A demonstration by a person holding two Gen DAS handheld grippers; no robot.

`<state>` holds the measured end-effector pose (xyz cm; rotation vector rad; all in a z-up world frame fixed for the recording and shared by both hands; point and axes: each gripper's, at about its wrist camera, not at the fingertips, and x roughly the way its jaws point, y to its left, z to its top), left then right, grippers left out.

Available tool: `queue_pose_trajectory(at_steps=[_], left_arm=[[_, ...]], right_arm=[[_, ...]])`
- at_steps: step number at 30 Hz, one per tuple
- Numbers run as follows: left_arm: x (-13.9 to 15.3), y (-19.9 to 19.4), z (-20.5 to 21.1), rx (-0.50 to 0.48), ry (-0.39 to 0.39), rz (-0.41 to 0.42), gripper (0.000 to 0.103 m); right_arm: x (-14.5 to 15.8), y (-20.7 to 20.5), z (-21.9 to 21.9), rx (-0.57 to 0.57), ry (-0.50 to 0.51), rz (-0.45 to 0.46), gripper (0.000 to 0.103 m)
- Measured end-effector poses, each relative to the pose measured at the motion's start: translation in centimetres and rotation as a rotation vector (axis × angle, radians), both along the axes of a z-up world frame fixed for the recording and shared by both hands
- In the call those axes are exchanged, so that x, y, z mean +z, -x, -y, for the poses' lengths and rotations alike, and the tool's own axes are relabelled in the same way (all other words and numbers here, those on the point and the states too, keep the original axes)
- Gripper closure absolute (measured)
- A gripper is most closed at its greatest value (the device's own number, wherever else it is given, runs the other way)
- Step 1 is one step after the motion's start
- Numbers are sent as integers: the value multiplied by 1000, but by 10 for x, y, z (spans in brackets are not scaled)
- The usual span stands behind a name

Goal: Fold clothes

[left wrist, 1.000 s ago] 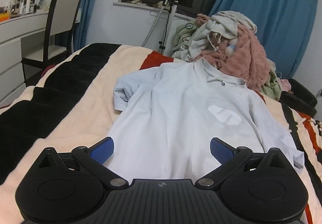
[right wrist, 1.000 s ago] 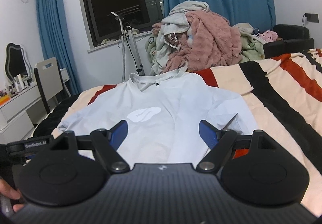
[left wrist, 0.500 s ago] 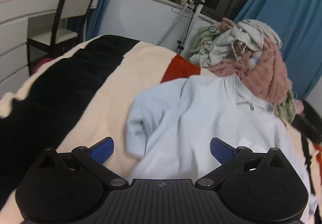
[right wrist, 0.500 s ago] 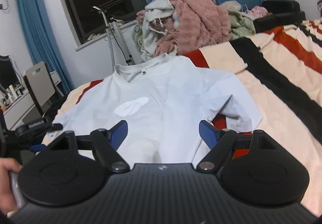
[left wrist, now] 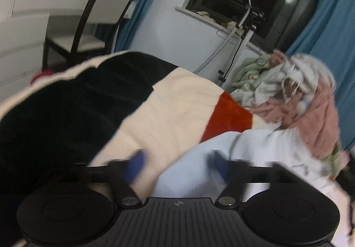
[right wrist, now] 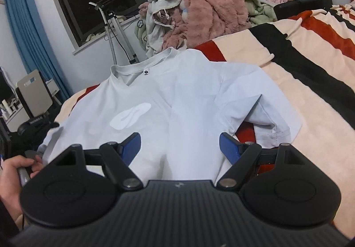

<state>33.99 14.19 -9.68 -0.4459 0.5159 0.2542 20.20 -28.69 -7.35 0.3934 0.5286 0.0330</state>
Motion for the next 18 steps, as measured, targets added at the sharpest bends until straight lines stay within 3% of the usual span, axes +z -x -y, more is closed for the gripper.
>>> queue_pose_trajectory(at_steps=[2,3,6,10,12,15,18], left_arm=[[6,-4,10,-46,-83,-10,100],[11,-5,18,-82,-129,-9,101],[30,7,70,-221,-393,77,101],[25,31,161,-565,-633,130,102],[11,40,196,-692,-672,102,102],[-19,38,228,-805,-701,-11,101],[-24,41,228,-796,-704,-12,95]], right_arm=[[-1,-1,1,-2,-5,-2,24],[0,-1,2,-3,-8,-1,24],[1,-1,5,-7,-18,1,24],[4,1,12,-31,-29,12,24],[5,2,18,-53,-40,15,24],[6,3,27,-80,-61,15,24],[5,4,32,-88,-75,10,24]])
